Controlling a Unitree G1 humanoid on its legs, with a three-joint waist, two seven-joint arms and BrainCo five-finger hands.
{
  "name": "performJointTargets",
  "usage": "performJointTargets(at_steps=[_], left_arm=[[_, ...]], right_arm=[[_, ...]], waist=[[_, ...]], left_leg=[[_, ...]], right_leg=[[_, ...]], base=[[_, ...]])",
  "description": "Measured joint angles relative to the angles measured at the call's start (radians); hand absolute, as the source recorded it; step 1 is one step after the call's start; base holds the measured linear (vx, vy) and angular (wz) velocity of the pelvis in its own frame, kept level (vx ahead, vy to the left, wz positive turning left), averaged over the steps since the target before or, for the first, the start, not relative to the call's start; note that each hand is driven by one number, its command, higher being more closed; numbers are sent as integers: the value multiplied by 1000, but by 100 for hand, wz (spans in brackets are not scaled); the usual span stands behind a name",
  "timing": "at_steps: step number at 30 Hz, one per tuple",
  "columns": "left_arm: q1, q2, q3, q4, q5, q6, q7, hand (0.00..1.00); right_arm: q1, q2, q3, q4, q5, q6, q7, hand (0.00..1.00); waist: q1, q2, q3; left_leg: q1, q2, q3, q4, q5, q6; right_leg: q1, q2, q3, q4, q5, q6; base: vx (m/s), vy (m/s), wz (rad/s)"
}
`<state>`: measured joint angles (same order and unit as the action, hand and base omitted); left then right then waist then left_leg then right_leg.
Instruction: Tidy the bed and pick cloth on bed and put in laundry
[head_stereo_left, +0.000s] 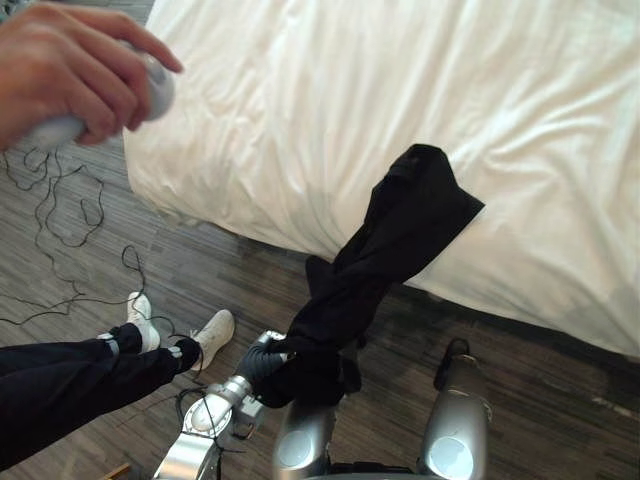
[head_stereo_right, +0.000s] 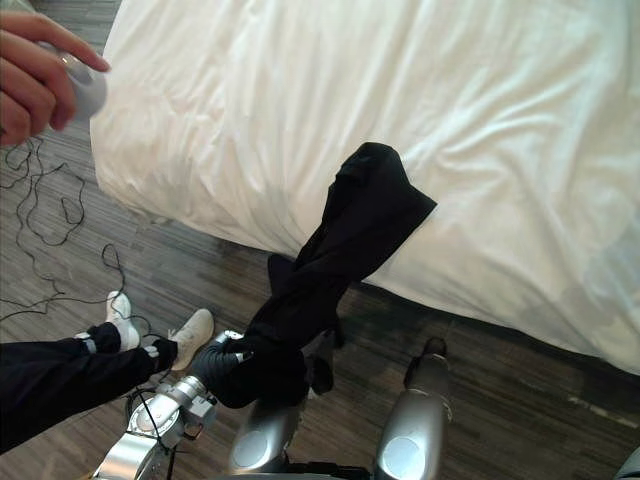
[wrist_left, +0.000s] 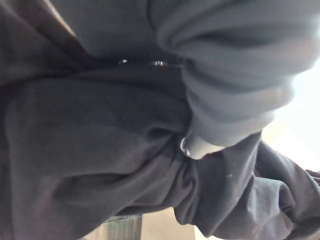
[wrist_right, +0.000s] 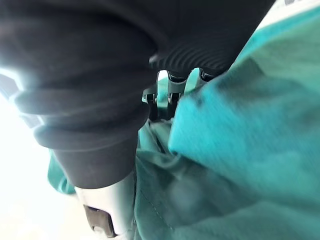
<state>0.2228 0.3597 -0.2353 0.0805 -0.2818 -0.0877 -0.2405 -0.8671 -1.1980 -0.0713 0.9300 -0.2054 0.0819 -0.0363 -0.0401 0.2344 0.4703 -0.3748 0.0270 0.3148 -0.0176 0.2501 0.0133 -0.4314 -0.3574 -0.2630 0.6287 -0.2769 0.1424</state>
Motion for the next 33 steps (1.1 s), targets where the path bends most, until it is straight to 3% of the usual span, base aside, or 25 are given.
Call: performJointTargets(at_steps=[3,4,9,12,16,20,22,23,24,26,27,31,33], left_arm=[[-10,13,-12,0,-6,-33,-1,100],[-10,16,-16,0,-15,-40,-3,100],[-28,21,-19,-1,-41,-50,-20,100],[-39,21,-19,-26,-40,-55,-24,100],[-39,21,-18,-85,-63,-55,-26,100],[-14,19,4,-130,-108,-55,-27,100],[15,16,32,-169,-163,-55,-41,100],[20,13,39,-173,-176,-55,-43,100],[25,2,60,-173,-192,-48,-45,100],[27,-20,99,-172,-201,-36,-45,100],[32,-38,127,-167,-212,-25,-44,100],[42,-127,182,-92,-236,-7,-22,100],[59,-187,183,-27,-241,-7,9,100]], right_arm=[[-32,-15,31,-9,-63,56,4,0],[-42,-37,42,-18,-97,79,17,100],[-51,-95,80,-98,-91,190,11,100],[-50,-113,77,-124,-59,203,11,100],[-33,-114,36,-136,41,159,11,100],[99,-21,-75,-173,240,52,17,100],[262,96,-160,-235,412,-38,57,100],[303,137,-187,-259,458,-56,70,100],[408,244,-255,-339,571,-88,107,100],[542,394,-312,-447,676,-117,148,100],[642,532,-314,-534,734,-128,178,100],[873,878,-175,-692,826,-169,272,100],[978,989,-61,-722,831,-200,308,100]], waist=[[2,4,-3],[1,11,-8],[6,12,-9],[4,12,-9],[2,11,-8],[-18,-10,-4],[-45,-32,-5],[-51,-36,-5],[-60,-48,-6],[-61,-75,-19],[-58,-101,-47],[-44,-160,-115],[-33,-166,-150]], left_leg=[[-18,-15,34,-41,7,-16],[-29,-13,70,-55,7,-16],[-44,-19,173,-74,20,-32],[-51,-25,183,-74,20,-32],[-39,-26,204,-74,20,-32],[51,-26,205,-74,23,-28],[103,-16,178,-74,23,-28],[112,-11,172,-74,23,-28],[131,1,150,-74,23,-28],[156,16,133,-74,23,-28],[171,30,115,-74,23,-28],[217,60,90,-72,-4,-37],[224,64,85,-52,-27,-36]], right_leg=[[-68,-18,25,34,-7,1],[-87,-26,23,41,-8,2],[-138,-56,46,67,-13,10],[-150,-62,51,68,-12,13],[-146,-64,62,68,-11,15],[-48,-66,47,58,-17,21],[36,-57,13,30,-27,19],[55,-51,3,21,-28,18],[101,-35,-26,-3,-27,18],[159,-18,-61,-29,-27,18],[202,0,-87,-57,-26,16],[303,44,-130,-128,-23,10],[335,47,-149,-145,-24,10]], base=[[5,-56,2],[-7,-56,14],[-26,-51,8],[-25,-15,0],[-21,-46,-7],[-1,-90,-10],[1,-122,8],[6,-132,17],[14,-134,21],[41,-152,24],[74,-147,25],[90,-122,14],[105,-92,9]])
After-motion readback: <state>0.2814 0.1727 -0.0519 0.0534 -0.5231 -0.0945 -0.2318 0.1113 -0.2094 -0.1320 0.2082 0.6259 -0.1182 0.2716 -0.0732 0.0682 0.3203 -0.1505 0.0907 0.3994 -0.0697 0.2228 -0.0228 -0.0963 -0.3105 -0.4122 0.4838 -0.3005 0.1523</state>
